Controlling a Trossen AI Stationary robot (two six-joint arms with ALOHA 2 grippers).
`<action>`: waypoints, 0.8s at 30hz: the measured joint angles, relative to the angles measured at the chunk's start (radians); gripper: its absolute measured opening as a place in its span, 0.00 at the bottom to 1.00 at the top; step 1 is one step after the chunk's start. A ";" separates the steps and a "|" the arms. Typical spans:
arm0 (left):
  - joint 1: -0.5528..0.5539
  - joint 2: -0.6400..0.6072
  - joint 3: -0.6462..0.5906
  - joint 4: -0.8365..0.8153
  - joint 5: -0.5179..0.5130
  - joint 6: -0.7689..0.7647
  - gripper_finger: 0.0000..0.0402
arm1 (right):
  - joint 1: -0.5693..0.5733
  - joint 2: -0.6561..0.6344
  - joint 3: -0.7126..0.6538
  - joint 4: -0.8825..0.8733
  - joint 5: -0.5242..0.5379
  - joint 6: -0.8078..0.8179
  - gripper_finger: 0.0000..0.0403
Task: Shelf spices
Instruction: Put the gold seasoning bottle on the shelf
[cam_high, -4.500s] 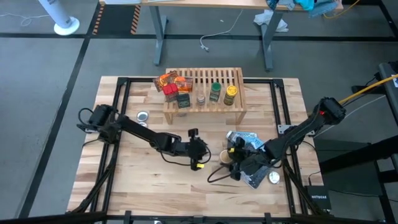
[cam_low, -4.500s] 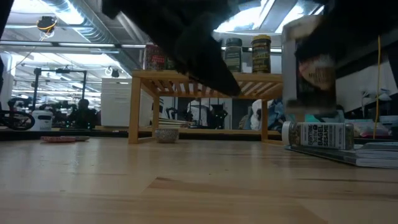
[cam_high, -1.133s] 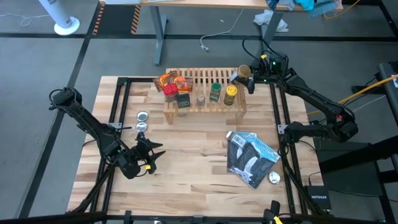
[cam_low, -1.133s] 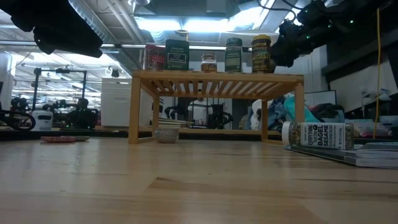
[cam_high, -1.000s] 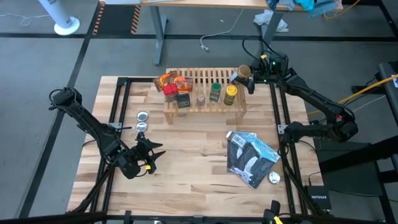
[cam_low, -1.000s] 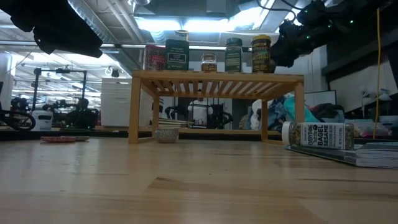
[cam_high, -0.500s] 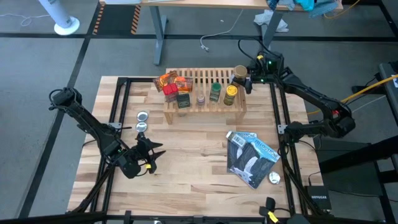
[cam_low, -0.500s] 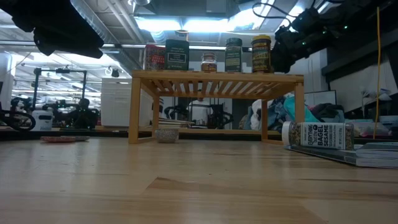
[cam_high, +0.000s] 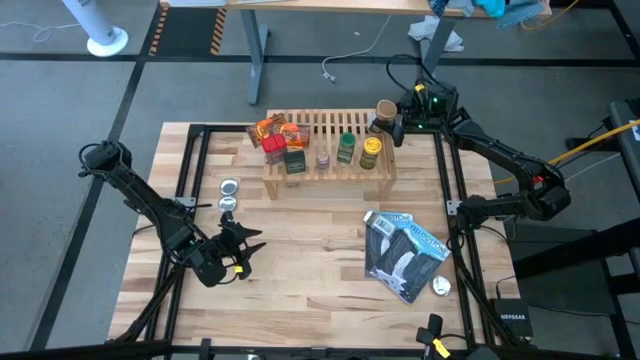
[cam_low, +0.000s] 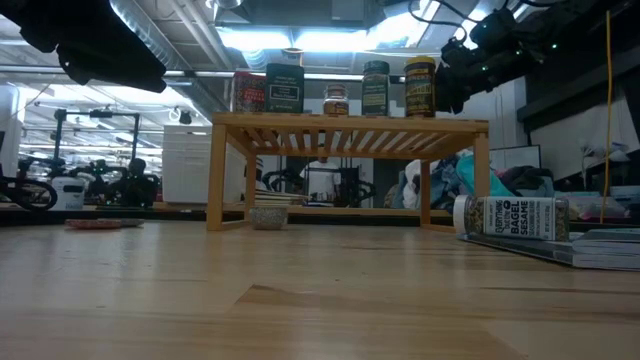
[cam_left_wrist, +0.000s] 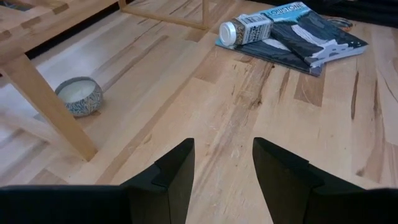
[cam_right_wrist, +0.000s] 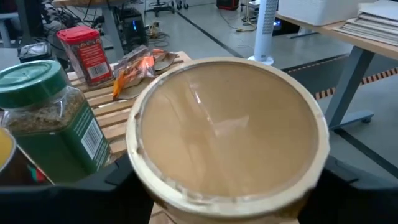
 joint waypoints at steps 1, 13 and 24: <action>0.000 0.000 0.000 0.000 0.000 0.000 0.39 | 0.000 0.000 0.000 0.000 0.000 0.000 0.71; 0.000 0.000 0.000 0.000 0.000 0.000 0.39 | 0.055 0.046 0.000 0.170 -0.017 0.086 0.71; 0.000 0.000 0.000 0.000 0.000 -0.001 0.39 | 0.137 0.236 0.165 0.146 -0.001 0.092 0.71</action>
